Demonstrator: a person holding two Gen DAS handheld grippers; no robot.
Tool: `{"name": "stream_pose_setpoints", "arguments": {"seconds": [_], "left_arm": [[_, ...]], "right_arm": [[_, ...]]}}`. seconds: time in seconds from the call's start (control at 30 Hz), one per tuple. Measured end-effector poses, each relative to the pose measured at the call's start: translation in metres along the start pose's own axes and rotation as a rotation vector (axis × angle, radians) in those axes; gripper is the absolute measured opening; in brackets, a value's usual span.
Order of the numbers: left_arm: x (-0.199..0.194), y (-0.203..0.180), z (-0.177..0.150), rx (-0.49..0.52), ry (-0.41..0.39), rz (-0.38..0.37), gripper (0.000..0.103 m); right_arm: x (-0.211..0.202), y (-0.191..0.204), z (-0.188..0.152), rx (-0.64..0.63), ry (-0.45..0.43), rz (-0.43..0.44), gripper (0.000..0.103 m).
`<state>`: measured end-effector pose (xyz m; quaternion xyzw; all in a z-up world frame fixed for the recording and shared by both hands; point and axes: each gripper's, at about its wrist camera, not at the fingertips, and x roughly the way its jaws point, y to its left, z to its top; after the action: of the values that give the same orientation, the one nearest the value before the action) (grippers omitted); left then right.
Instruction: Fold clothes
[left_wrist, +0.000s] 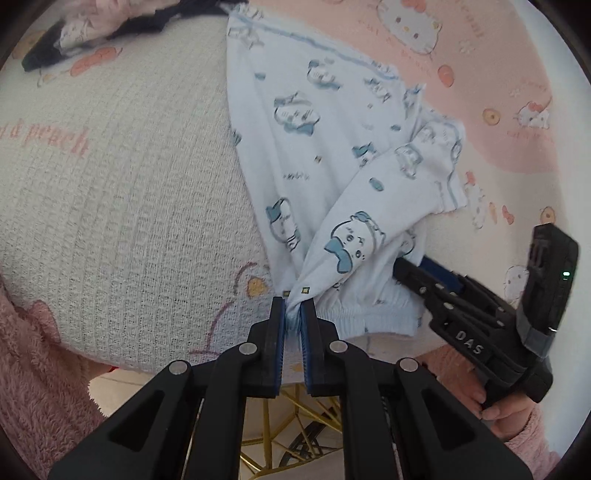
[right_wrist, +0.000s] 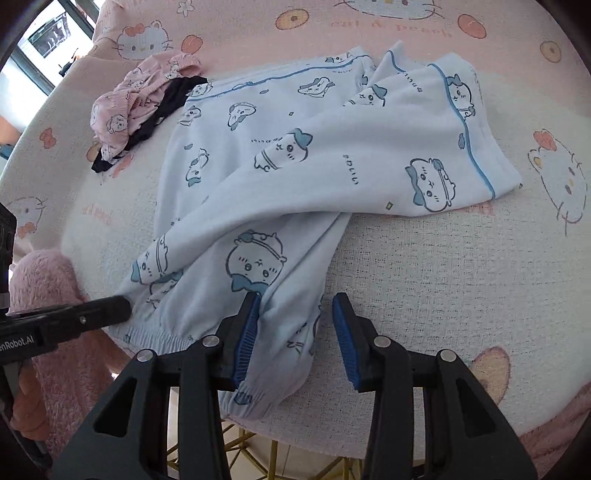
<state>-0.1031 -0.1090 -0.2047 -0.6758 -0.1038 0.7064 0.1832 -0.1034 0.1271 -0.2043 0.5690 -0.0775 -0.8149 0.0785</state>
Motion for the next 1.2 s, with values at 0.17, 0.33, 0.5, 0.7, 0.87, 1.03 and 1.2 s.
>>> {"name": "stream_pose_setpoints", "arguments": {"seconds": [0.17,0.33,0.5,0.7,0.87,1.03,1.2], "left_arm": [[-0.018,0.002,0.004,-0.003,-0.018,0.005,0.021],[-0.039,-0.029,-0.002,0.135,-0.094,0.031,0.021],[-0.032,-0.063,-0.007,0.268,-0.11,0.071,0.021],[0.002,-0.061,-0.013,0.314,-0.012,0.123,0.014],[-0.008,-0.05,-0.01,0.26,0.01,0.109,0.012],[-0.016,-0.069,-0.016,0.351,-0.047,0.098,0.012],[-0.016,-0.047,-0.016,0.285,-0.014,0.139,0.012]], "right_arm": [[-0.013,0.004,-0.005,-0.038,-0.017,-0.036,0.041],[-0.042,-0.006,-0.008,0.012,-0.052,0.052,0.041],[-0.027,-0.001,-0.011,0.011,0.006,0.054,0.041],[-0.012,-0.005,-0.016,0.021,0.066,0.025,0.041],[-0.027,-0.019,-0.024,0.065,0.058,0.045,0.041],[-0.048,-0.01,-0.017,0.028,-0.034,0.083,0.041],[-0.024,-0.011,-0.024,-0.011,0.088,0.015,0.042]]}}
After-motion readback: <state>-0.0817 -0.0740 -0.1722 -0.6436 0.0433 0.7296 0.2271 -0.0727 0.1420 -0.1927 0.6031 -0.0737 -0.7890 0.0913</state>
